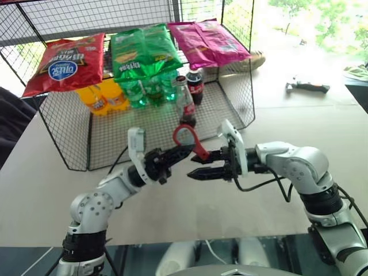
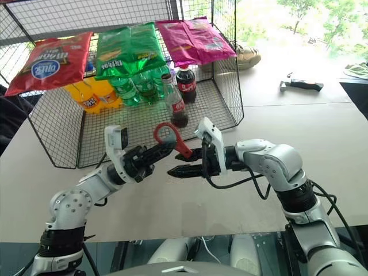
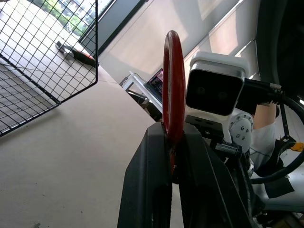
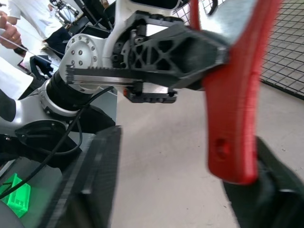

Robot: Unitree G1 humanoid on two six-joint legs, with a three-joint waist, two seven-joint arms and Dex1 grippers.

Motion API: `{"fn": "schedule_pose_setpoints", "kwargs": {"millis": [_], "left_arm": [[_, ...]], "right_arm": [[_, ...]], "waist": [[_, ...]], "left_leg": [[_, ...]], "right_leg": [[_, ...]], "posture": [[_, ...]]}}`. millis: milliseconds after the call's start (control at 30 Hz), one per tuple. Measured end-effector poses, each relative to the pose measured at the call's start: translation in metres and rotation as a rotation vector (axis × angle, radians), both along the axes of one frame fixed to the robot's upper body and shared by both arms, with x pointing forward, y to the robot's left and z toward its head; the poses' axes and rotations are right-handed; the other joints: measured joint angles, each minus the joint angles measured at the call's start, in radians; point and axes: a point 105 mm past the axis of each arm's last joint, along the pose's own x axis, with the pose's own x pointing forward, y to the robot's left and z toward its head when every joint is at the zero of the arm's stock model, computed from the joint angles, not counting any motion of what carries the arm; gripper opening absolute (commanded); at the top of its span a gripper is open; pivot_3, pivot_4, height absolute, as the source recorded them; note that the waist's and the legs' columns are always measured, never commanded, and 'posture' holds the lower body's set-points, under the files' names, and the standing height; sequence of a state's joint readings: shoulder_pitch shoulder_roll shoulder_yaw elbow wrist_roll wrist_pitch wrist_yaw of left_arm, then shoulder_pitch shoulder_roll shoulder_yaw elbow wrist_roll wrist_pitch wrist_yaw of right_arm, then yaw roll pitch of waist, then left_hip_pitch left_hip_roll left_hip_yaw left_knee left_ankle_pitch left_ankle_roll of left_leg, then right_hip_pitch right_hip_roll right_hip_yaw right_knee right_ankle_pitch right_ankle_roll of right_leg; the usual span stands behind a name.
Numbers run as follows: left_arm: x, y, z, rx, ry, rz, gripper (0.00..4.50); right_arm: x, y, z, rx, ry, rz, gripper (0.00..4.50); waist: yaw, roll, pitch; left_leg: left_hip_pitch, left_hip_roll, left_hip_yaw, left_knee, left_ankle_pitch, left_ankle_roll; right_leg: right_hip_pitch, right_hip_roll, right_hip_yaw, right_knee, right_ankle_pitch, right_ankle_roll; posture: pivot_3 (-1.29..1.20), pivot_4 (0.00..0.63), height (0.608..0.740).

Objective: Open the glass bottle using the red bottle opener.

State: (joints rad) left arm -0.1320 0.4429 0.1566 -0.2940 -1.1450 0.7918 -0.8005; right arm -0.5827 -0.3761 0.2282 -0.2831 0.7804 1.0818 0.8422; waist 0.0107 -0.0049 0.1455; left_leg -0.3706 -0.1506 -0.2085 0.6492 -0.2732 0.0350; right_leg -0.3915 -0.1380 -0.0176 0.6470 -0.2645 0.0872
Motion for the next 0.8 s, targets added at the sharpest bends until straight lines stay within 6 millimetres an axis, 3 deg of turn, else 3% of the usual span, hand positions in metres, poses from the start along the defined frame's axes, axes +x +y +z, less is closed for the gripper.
{"fn": "schedule_pose_setpoints", "kwargs": {"millis": [133, 800], "left_arm": [[-0.005, -0.001, 0.002, -0.026, 0.000, -0.042, 0.00], [-0.023, 0.000, -0.006, 0.000, 0.037, -0.177, 0.00]], "right_arm": [[0.001, -0.001, 0.002, 0.020, 0.029, -0.001, 0.05], [-0.020, -0.003, -0.004, -0.008, 0.182, 0.133, 0.05]], "waist": [[-0.001, 0.000, 0.000], [-0.017, 0.000, 0.000]], "left_leg": [[-0.001, 0.000, 0.001, 0.000, 0.000, 0.000], [-0.002, 0.002, 0.005, 0.000, 0.000, 0.001]], "right_leg": [[-0.002, 0.000, 0.002, 0.000, 0.000, 0.000], [-0.004, 0.000, 0.004, 0.000, 0.001, 0.000]], "posture": [[0.00, 0.150, 0.740], [0.00, 0.150, 0.740]]}}
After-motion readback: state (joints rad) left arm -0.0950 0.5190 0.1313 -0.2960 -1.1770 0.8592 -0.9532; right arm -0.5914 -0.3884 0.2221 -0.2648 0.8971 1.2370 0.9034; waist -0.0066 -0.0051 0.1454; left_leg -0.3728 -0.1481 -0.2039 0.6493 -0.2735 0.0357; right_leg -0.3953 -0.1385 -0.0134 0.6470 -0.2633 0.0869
